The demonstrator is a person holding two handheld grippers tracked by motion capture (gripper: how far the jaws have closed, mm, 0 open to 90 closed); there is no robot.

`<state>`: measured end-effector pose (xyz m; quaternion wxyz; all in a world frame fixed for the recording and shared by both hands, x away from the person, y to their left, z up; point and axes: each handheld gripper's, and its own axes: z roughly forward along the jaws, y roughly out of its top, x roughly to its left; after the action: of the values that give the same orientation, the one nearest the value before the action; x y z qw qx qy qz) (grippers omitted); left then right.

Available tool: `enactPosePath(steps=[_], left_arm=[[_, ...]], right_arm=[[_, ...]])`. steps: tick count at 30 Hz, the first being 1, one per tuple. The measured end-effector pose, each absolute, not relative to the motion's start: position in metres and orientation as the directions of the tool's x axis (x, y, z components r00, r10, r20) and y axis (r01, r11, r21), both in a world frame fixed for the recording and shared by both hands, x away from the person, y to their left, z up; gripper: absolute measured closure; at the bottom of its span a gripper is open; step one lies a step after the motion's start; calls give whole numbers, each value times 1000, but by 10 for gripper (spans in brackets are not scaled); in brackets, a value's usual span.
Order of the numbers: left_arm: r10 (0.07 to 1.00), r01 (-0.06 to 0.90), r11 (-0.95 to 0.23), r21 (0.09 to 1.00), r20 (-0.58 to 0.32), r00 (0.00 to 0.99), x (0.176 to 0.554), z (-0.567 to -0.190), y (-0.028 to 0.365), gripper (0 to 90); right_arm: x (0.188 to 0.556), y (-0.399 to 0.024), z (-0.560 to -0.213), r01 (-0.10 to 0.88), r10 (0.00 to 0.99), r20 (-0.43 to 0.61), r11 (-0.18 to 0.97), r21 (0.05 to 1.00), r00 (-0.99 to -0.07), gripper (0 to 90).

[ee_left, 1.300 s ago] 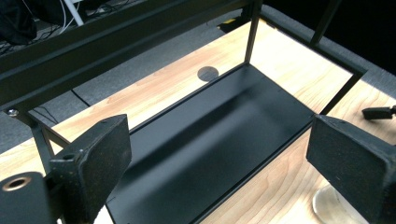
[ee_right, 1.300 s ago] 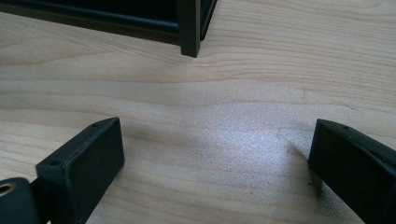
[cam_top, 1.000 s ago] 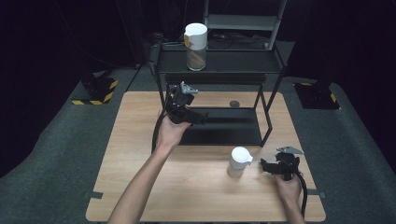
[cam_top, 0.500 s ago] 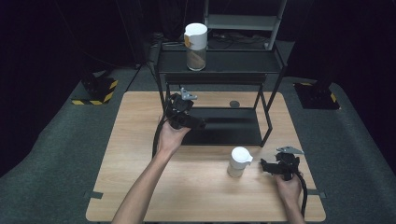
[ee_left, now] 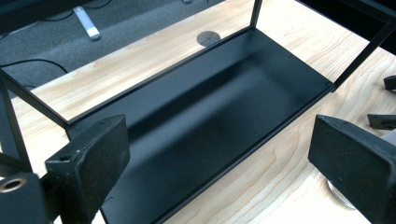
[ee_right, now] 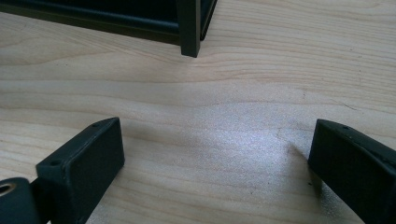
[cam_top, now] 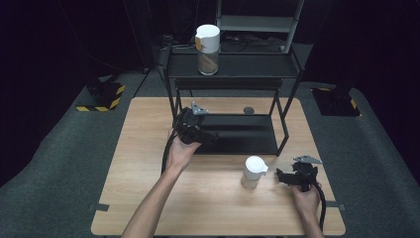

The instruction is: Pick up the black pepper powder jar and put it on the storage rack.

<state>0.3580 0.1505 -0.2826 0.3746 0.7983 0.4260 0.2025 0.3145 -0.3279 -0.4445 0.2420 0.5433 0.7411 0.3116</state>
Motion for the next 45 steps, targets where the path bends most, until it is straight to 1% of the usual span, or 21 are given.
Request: enactPosePath(steps=[13, 25, 30, 41, 45], left_arm=[[837, 547, -344, 763, -14, 547, 353, -308, 153, 56], [848, 595, -322, 736, -55, 527, 351, -341, 156, 56], [859, 615, -293, 732, -80, 506, 348, -356, 160, 56], [864, 634, -266, 726, -112, 491, 344, -373, 165, 57], [868, 637, -272, 721, -102, 485, 342, -379, 164, 57]], right_arm=[[315, -328, -444, 655, 956, -20, 216, 725, -292, 28], [315, -328, -444, 654, 956, -21, 216, 725, -293, 28], [315, -328, -444, 654, 956, -21, 216, 725, -293, 28], [314, -328, -444, 654, 956, -21, 216, 725, -292, 28], [314, -328, -444, 654, 956, -21, 216, 725, -293, 28]])
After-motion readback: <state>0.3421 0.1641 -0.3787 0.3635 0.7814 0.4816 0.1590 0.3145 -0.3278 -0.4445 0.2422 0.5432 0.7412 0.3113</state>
